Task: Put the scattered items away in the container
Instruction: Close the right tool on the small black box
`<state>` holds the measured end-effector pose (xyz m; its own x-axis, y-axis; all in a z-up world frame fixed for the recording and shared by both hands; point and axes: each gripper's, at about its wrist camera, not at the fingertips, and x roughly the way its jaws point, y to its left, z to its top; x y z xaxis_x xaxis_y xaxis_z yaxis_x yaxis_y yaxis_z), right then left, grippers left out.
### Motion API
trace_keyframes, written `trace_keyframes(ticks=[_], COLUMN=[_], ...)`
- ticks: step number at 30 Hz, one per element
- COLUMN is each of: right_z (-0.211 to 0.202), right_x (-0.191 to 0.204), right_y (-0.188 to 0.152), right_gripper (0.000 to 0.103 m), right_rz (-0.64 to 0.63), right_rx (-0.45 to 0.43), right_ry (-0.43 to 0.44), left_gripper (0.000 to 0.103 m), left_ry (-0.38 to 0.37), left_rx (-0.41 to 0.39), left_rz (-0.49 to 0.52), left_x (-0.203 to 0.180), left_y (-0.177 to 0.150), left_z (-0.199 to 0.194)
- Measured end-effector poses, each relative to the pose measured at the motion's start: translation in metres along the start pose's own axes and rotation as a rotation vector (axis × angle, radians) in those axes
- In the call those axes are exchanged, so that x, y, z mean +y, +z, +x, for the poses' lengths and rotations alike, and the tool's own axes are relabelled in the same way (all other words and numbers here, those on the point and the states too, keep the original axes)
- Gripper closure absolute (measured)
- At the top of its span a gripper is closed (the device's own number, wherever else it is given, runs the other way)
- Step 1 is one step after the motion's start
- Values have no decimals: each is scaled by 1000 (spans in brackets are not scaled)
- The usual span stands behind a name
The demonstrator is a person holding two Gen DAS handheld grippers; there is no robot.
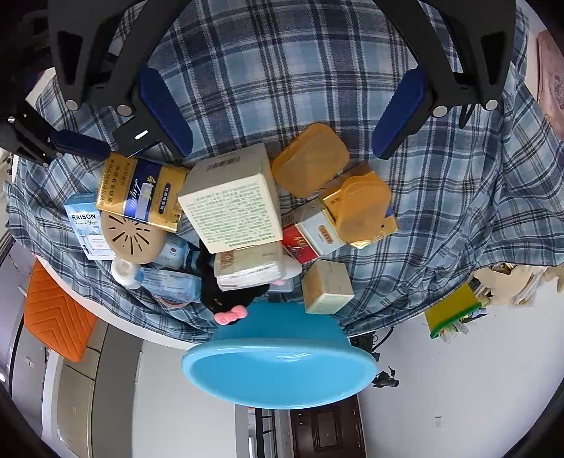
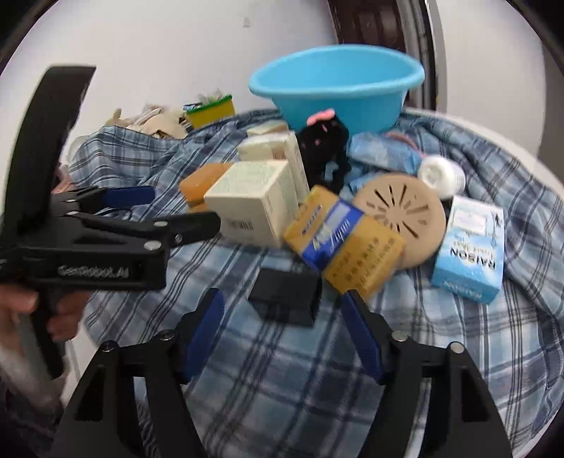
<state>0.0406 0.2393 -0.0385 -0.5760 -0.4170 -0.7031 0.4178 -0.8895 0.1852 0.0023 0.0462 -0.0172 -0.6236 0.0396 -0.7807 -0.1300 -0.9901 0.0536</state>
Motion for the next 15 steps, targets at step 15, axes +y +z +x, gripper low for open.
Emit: trace_keyframes(ticks=[15], right_z=[6], right_x=[-10], right_y=[-8], right_gripper=[65], right_rz=[24], right_rx=[25], right_ry=[-96], left_gripper=[0], left_ry=[-9], left_rx=[-2], left_rz=[-9], left_x=[-2], left_y=[4], left_z=[3])
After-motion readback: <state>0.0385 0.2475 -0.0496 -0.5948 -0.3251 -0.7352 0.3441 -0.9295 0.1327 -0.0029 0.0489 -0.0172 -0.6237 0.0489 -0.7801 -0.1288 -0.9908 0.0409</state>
